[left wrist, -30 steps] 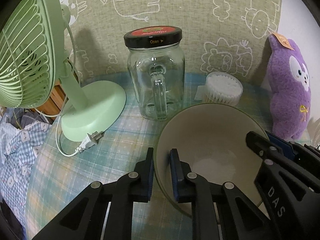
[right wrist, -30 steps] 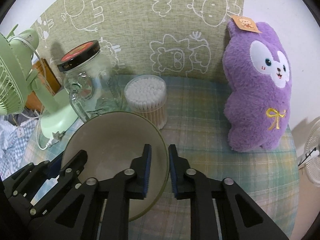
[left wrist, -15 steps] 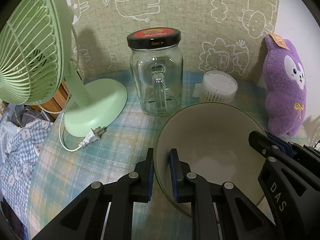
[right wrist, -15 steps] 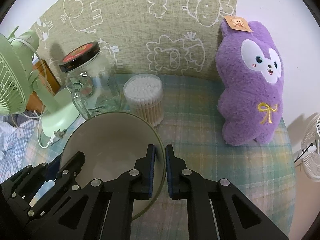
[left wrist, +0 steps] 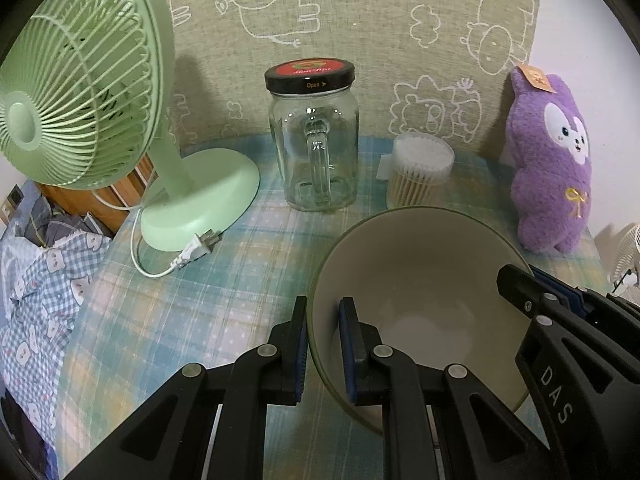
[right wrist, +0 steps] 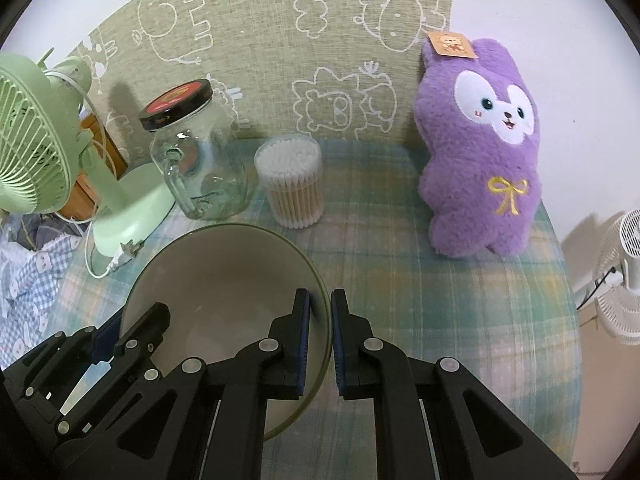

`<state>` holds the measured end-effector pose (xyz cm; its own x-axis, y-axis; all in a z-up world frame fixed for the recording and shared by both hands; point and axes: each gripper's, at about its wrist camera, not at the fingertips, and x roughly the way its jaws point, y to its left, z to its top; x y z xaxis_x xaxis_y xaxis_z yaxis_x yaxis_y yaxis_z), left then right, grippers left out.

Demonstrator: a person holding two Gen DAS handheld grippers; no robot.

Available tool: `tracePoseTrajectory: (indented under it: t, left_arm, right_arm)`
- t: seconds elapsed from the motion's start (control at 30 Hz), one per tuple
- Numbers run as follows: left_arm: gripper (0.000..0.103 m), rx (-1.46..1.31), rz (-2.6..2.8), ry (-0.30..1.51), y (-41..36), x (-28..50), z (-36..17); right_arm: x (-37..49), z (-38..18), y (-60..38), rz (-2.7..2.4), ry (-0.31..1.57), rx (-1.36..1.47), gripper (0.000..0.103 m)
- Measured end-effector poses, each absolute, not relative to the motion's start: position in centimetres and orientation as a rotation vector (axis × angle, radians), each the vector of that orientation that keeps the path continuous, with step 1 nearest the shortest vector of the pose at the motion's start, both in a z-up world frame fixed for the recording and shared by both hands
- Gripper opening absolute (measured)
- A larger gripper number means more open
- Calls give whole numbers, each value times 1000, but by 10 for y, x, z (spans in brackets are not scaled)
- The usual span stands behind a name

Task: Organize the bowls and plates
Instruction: 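Lift the patterned bowl with both grippers and carry it toward the plate stack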

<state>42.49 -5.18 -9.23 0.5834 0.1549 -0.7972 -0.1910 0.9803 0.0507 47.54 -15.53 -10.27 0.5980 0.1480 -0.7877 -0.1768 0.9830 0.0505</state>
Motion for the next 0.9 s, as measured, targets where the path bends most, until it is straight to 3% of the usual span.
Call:
tracePoseTrajectory:
  t: [0.9]
  left_arm:
    - [12, -17, 129, 877, -55, 346, -38]
  right_arm:
    - [380, -44, -159, 111, 853, 2, 13]
